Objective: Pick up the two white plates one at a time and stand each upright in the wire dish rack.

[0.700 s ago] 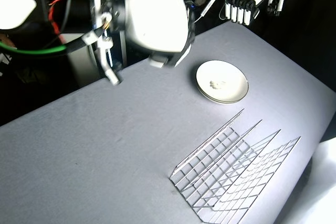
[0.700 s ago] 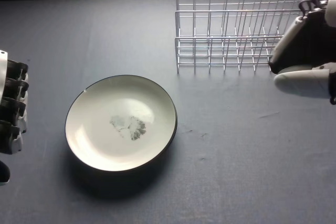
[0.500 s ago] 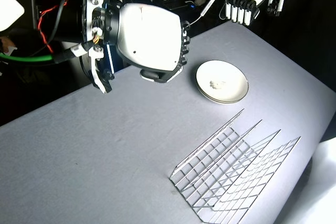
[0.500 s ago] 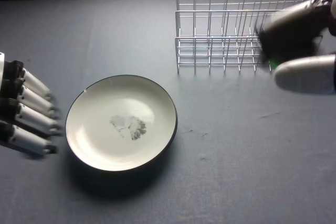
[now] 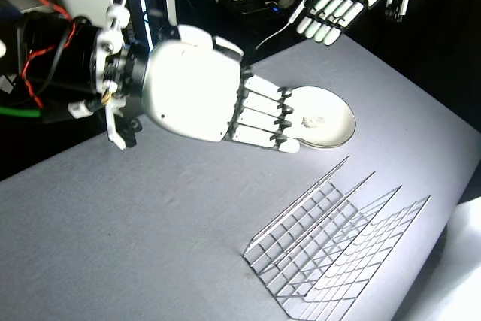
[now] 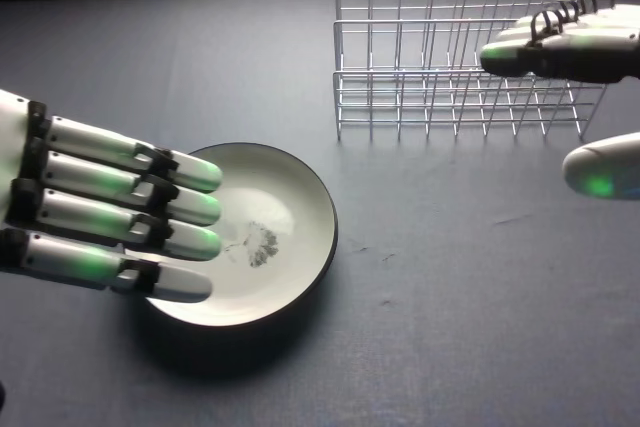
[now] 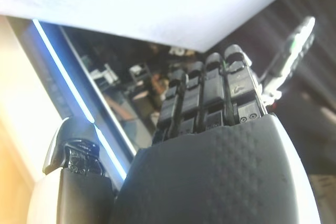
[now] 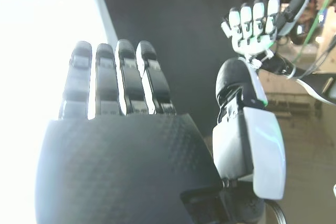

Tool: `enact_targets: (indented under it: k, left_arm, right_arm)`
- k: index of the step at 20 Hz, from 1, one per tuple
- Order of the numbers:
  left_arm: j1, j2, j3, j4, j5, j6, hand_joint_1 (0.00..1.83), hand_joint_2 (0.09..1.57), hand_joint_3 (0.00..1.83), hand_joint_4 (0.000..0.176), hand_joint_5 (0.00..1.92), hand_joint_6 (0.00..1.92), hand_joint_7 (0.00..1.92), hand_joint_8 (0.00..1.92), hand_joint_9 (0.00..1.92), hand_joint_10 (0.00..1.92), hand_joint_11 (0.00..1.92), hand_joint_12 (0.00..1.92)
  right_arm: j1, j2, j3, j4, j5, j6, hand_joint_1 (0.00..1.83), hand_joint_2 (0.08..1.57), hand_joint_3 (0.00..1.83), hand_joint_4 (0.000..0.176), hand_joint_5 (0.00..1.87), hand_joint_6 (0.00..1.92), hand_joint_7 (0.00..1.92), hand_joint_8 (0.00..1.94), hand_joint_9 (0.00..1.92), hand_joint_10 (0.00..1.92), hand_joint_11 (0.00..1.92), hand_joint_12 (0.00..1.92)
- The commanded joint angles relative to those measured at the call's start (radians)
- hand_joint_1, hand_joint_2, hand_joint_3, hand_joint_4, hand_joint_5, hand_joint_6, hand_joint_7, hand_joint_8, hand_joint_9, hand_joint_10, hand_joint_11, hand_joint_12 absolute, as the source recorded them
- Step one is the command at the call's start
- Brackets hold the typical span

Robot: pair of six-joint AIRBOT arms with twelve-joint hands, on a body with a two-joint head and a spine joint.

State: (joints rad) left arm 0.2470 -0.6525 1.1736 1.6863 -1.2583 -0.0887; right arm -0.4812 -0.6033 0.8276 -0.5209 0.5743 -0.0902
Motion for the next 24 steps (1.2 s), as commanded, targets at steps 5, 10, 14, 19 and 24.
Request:
enact_targets:
  k: [5,10,14,19,24]
  left_arm:
    - [0.031,-0.038,-0.007,-0.059,-0.016,-0.043,0.00,1.19,0.01,0.000,0.02,0.01,0.00,0.00,0.00,0.00,0.00,0.00]
    - [0.161,-0.097,0.014,-0.059,0.063,0.005,0.00,1.18,0.00,0.000,0.03,0.01,0.00,0.00,0.00,0.00,0.00,0.00]
    - [0.242,-0.146,0.049,-0.057,0.181,0.007,0.00,1.18,0.00,0.000,0.00,0.00,0.00,0.00,0.00,0.00,0.00,0.00]
    - [0.256,-0.189,0.079,-0.032,0.258,0.019,0.00,1.17,0.00,0.000,0.00,0.00,0.00,0.00,0.00,0.00,0.00,0.00]
    - [0.257,-0.245,0.119,0.034,0.312,0.038,0.00,1.17,0.00,0.000,0.01,0.00,0.00,0.00,0.00,0.00,0.00,0.00]
  right_arm:
    - [0.006,0.005,-0.007,0.060,0.108,0.003,0.08,1.25,0.00,0.000,0.09,0.00,0.04,0.00,0.00,0.00,0.00,0.00]
    - [-0.013,0.005,-0.012,0.060,0.115,-0.002,0.17,1.24,0.00,0.000,0.09,0.00,0.03,0.00,0.00,0.00,0.00,0.00]
    - [-0.020,0.006,-0.008,0.060,0.118,-0.002,0.17,1.24,0.00,0.000,0.08,0.01,0.03,0.01,0.00,0.00,0.00,0.00]
    - [0.007,-0.005,-0.008,0.012,0.085,-0.002,0.17,1.23,0.00,0.000,0.07,0.00,0.01,0.00,0.00,0.00,0.00,0.00]
    - [0.029,-0.015,-0.004,-0.122,0.079,-0.006,0.18,1.22,0.00,0.000,0.19,0.00,0.15,0.02,0.11,0.01,0.00,0.33]
